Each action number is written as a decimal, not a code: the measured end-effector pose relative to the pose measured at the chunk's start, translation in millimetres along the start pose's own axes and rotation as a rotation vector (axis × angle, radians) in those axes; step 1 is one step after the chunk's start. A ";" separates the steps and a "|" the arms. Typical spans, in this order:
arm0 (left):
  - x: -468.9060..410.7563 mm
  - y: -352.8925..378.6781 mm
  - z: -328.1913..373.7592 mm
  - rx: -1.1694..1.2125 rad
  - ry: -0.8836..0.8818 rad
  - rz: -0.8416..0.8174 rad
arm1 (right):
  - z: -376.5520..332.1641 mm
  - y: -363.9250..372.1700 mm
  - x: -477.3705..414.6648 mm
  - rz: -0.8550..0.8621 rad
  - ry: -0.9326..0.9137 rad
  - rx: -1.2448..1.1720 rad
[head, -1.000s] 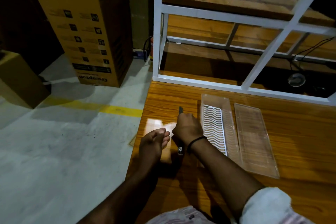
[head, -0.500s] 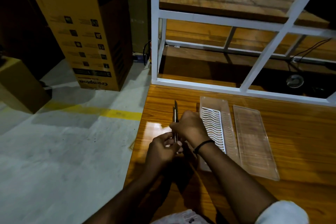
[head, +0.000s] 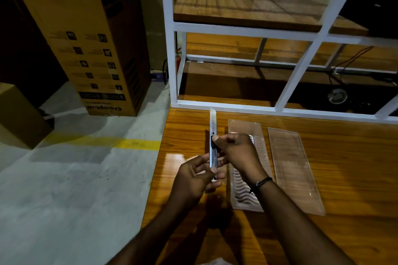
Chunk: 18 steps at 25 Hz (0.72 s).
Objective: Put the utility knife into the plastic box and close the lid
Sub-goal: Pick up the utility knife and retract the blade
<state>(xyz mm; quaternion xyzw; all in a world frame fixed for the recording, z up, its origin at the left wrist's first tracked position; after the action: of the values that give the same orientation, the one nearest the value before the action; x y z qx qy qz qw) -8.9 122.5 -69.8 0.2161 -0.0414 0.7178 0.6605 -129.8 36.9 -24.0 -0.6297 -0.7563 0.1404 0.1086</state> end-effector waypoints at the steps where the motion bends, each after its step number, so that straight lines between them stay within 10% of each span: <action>1: 0.1 -0.3 -0.9 -0.059 0.019 -0.002 | 1.1 -1.6 1.4 0.003 -0.007 -0.014; 8: 11.3 -3.3 10.1 -0.581 0.206 -0.008 | 7.6 -9.4 6.6 0.050 -0.046 -0.099; 18: 13.7 0.4 14.1 -0.566 0.261 0.008 | 7.2 -12.3 8.9 0.048 -0.106 -0.170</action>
<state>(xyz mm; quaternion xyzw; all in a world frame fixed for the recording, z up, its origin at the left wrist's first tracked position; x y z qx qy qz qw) -6.1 130.4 -52.0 -0.0705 -0.1552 0.7023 0.6912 -145.2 43.0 -26.6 -0.6462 -0.7549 0.1114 0.0115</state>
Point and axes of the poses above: each hand's wrist, its own x-axis away from the middle knuckle, its own y-axis out of the palm, z = x × y, the point moved 4 cm from there along -x, towards the middle knuckle, and after that the axes turned 9 degrees about -y, right-handed, at the moved point
